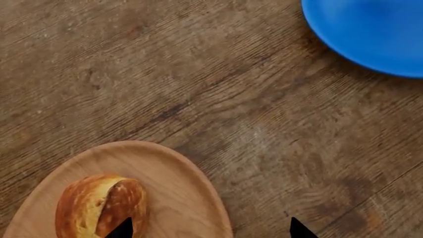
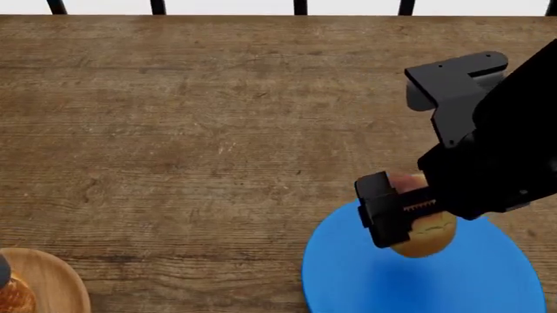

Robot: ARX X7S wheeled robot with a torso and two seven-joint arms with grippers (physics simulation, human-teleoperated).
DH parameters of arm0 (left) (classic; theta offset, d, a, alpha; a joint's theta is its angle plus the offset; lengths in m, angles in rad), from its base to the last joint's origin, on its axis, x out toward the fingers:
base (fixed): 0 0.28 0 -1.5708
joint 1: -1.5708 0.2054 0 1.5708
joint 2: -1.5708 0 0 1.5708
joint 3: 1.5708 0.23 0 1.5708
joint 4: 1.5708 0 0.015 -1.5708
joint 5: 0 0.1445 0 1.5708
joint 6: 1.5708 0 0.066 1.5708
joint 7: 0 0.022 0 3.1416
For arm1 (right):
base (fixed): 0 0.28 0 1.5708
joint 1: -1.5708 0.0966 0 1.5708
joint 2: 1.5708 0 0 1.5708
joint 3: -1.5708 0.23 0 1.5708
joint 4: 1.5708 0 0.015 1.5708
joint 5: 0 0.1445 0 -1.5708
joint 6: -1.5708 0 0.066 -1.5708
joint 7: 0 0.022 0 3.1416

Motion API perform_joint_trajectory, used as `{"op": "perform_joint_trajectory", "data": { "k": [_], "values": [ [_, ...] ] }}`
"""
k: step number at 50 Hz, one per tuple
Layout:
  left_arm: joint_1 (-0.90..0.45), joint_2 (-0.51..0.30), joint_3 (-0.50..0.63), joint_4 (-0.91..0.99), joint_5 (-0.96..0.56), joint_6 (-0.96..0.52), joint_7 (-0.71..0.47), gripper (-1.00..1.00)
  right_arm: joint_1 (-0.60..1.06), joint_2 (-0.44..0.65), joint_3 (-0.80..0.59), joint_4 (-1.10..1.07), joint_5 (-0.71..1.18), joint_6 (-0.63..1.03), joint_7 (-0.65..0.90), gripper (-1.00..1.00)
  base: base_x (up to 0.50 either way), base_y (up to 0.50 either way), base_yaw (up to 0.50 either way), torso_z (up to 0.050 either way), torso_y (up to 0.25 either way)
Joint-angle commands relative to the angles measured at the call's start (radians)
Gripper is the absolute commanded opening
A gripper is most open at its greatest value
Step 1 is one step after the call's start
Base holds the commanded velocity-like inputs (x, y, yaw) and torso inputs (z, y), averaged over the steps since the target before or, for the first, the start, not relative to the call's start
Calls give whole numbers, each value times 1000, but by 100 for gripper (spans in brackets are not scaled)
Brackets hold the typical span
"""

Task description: Place all breads on the cutting board.

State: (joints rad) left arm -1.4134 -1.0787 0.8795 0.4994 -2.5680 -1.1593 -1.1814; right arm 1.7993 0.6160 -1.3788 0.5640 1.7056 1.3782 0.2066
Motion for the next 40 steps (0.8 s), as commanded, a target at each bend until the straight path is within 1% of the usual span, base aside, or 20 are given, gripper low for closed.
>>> {"op": "perform_joint_trajectory", "data": {
  "k": [1,4,10,15,19,26,32,36,40],
  "values": [
    [-3,4,1,3,5,6,4,100,129,57,48,-147,99,76,84,-100,0,0,0,0,0],
    [-17,7,1,-1,-11,4,5,100,156,64,58,-169,168,89,134,-100,0,0,0,0,0],
    [-71,8,30,-2,-68,-15,-30,100,236,71,65,-154,149,120,87,-100,0,0,0,0,0],
    [-152,14,65,-31,-159,-29,-70,100,277,86,65,-165,162,135,84,-100,0,0,0,0,0],
    [-193,14,77,-66,-184,-52,-83,100,296,94,64,-176,185,133,96,-100,0,0,0,0,0],
    [-364,9,137,-119,-321,-86,-180,100,314,89,51,-173,158,132,62,-100,0,0,0,0,0],
    [-423,5,153,-219,-338,-159,-193,100,293,94,42,-188,172,112,66,-100,0,0,0,0,0],
    [-415,-9,165,-253,-327,-209,-183,100,300,91,36,-184,172,116,54,-100,0,0,0,0,0],
    [-418,6,174,-335,-316,-295,-161,100,297,81,30,-191,155,111,31,-100,0,0,0,0,0]
  ]
}}
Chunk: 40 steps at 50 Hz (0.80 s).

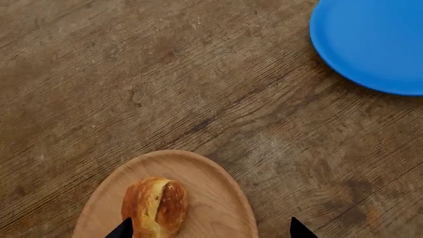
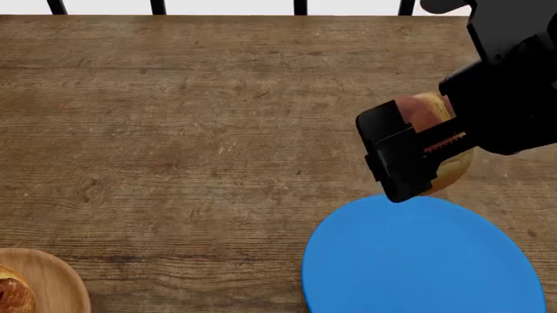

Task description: Place all breads on the cutting board.

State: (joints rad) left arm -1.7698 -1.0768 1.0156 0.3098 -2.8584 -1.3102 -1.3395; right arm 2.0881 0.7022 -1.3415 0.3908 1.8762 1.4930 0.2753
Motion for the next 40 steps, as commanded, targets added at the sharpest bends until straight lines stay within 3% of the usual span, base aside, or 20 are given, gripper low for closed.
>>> {"op": "perform_joint_trajectory", "data": {
  "k": [1,13,20,31,40],
  "values": [
    [-61,6,38,-158,-21,-156,0,100,8,-5,-9,-18,-17,-5,-40,-100,0,0,0,0,0],
    [10,10,13,-261,119,-257,81,100,-12,-13,-22,-30,-67,-32,-107,-100,0,0,0,0,0],
    [47,2,11,-274,282,-255,253,100,-18,-5,-37,-48,-86,-29,-127,-100,0,0,0,0,0],
    [-20,50,111,-344,605,-251,558,100,-32,-9,-64,-75,-100,-28,-122,-100,0,0,0,0,0],
    [17,70,124,-341,684,-217,624,100,-47,-6,-84,-87,-128,-38,-145,-100,0,0,0,0,0]
  ]
}}
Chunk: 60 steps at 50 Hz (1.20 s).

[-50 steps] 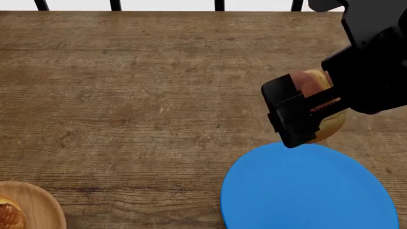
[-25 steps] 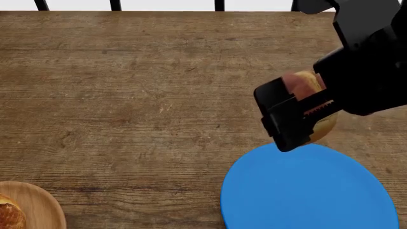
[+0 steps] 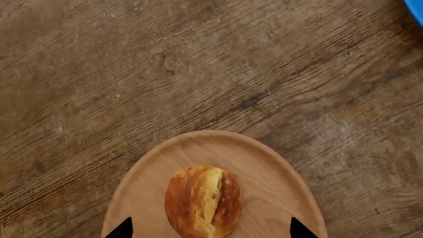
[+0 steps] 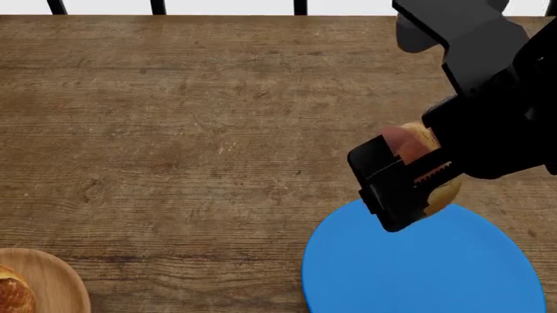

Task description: Place all breads on the cutting board.

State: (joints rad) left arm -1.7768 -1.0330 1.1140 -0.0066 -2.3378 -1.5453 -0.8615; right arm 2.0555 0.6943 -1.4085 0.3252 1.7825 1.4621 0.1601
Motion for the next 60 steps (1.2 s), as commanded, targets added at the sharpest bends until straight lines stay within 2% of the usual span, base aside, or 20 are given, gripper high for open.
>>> {"op": "perform_joint_trajectory", "data": {
  "k": [1,8,24,60],
  "values": [
    [29,36,25,-35,175,23,157,100,-14,-2,-19,-13,-47,-14,-34,-100,0,0,0,0,0],
    [67,66,32,-49,229,39,204,100,-1,-5,-20,-5,-44,-15,-46,-100,0,0,0,0,0],
    [125,57,63,-47,285,76,241,100,53,-24,-5,27,-38,-18,-104,-100,0,0,0,0,0],
    [155,110,114,-87,429,87,353,100,42,-3,-26,18,-26,-39,-84,-100,0,0,0,0,0]
  ]
}}
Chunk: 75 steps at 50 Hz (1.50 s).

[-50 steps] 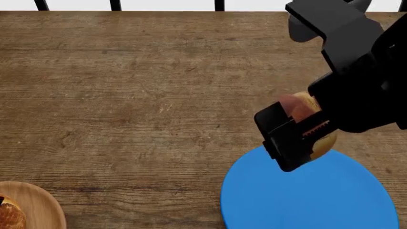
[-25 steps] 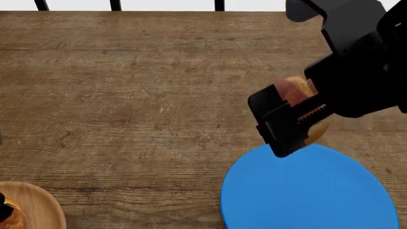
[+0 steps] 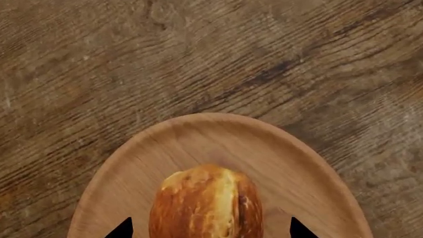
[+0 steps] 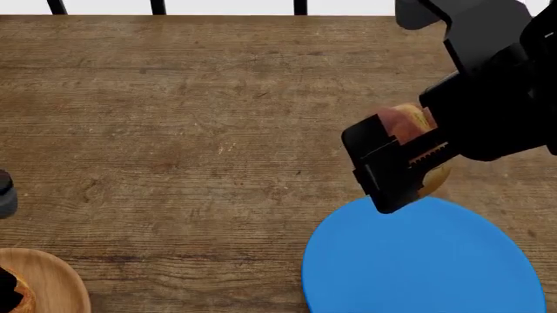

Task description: Place all breads on the cutting board.

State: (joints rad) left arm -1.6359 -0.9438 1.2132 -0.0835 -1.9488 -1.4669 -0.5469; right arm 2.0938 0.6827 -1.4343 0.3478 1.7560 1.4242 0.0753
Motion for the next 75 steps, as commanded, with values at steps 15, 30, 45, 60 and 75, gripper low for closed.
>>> {"op": "perform_joint_trajectory", "data": {
  "k": [15,30,45,60,75],
  "values": [
    [39,37,39,-14,85,26,76,100,0,-2,-10,8,-14,-13,-16,-100,0,0,0,0,0],
    [71,30,68,-33,114,47,93,100,-20,-1,-24,-14,-22,-17,-32,-100,0,0,0,0,0],
    [20,43,59,-38,110,60,65,-100,-32,-15,-41,-29,-38,-20,-45,-100,0,0,0,0,0],
    [-307,10,-58,-22,-42,19,-21,-100,34,18,12,-4,7,-55,-14,-100,0,-1,0,0,0],
    [-450,-7,-92,-68,-170,93,-132,-100,48,96,108,-65,131,-181,180,-100,0,-1,0,0,0]
  ]
}}
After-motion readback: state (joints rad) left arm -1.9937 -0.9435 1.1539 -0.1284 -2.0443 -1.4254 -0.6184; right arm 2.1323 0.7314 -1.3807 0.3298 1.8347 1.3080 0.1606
